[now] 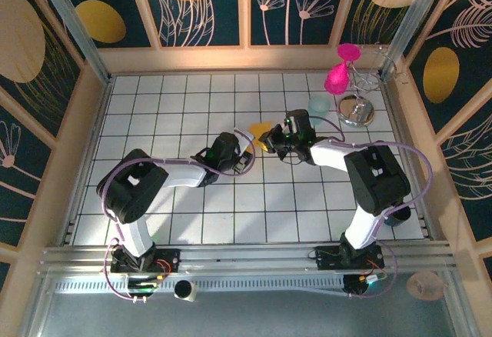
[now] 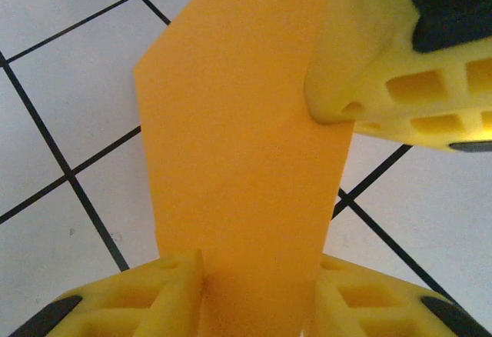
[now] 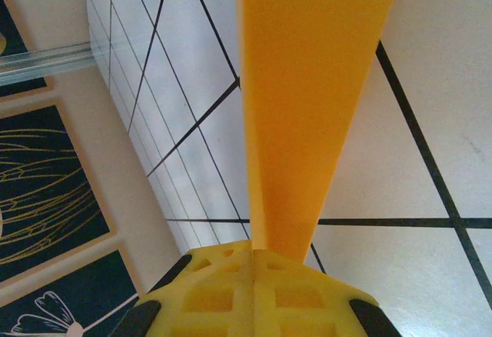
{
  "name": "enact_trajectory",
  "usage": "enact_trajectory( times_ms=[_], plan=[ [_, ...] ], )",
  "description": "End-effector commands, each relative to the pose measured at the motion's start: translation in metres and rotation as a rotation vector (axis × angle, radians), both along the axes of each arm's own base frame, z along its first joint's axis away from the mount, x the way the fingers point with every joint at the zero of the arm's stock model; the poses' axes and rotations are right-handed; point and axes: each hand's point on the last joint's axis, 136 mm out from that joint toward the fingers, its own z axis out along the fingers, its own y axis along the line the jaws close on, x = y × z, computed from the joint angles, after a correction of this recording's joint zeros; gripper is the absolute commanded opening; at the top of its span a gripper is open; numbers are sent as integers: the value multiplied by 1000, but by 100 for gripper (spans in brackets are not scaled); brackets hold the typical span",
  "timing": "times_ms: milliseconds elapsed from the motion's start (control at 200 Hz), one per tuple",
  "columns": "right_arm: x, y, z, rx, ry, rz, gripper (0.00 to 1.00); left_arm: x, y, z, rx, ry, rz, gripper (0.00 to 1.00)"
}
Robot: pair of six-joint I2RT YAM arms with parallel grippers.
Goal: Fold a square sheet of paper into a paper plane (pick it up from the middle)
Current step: Fold the wing for the fifth time at the center of the table.
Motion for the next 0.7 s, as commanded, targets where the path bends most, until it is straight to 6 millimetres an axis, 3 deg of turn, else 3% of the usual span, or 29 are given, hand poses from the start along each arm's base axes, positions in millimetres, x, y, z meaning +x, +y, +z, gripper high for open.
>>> enact_trajectory(
  times_ms=[0, 195, 466, 566, 696],
  plan=[
    [-5, -1, -4, 6, 32, 8, 0, 1, -10, -1, -17, -14, -33, 33],
    [-5, -2, -8, -2, 39, 10, 2, 1, -9, -9, -7, -4, -33, 27],
    [2, -23, -7, -73, 20, -38, 45, -6, -10, -19, -13, 23, -53, 22],
    [6, -35, 0, -102, -10, -64, 53, -9, -13, -22, -18, 38, -70, 22],
    [9, -51, 2, -150, -27, -94, 55, -11, -16, -25, -25, 56, -87, 21]
  ],
)
